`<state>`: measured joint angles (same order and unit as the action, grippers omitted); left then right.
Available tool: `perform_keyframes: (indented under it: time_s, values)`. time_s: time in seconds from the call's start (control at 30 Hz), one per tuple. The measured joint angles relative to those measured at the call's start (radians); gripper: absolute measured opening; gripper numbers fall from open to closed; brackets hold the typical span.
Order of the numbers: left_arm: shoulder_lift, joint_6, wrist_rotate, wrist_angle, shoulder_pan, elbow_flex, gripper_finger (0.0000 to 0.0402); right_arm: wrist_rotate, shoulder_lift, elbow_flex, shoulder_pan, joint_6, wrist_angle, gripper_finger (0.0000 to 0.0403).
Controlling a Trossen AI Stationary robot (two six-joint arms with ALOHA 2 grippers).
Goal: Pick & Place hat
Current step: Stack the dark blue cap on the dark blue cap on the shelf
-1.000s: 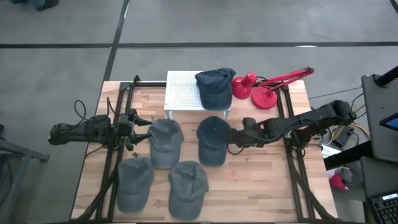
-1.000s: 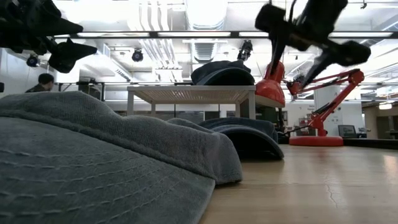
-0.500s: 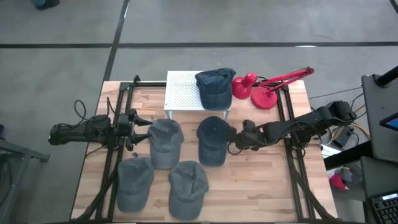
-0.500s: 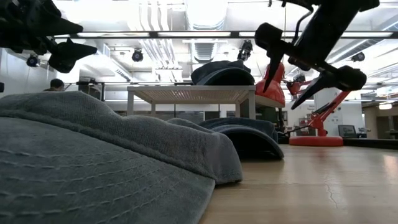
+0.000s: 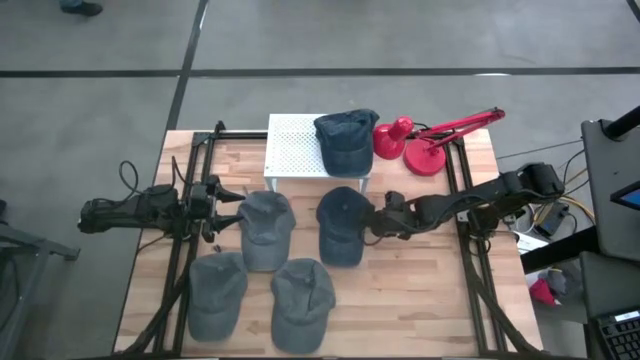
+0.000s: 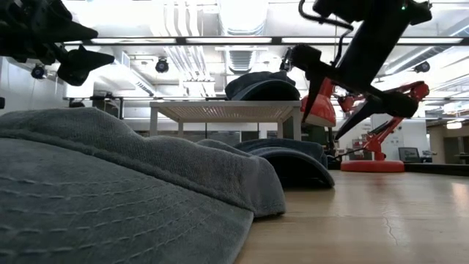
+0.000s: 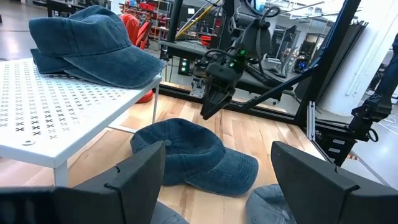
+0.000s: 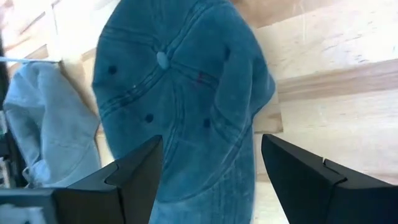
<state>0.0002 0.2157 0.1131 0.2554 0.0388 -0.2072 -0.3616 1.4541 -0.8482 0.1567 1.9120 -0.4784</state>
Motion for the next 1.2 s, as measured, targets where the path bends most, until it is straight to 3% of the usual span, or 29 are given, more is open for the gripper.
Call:
perform_keyframes:
  time_s: [0.77,0.93,1.2]
  values:
    - [0.004,-0.006,0.000,0.009,0.000,0.000,0.0296,0.099,0.211,0.000,-0.021,0.018,0.163,0.0253]
    - [0.006,-0.007,0.001,0.008,0.000,0.000,0.0296,0.126,0.248,-0.003,-0.020,0.017,0.180,0.0228]
    - [0.008,-0.009,0.002,0.008,0.000,0.000,0.0296,0.124,0.245,-0.002,-0.022,-0.014,0.171,0.0155]
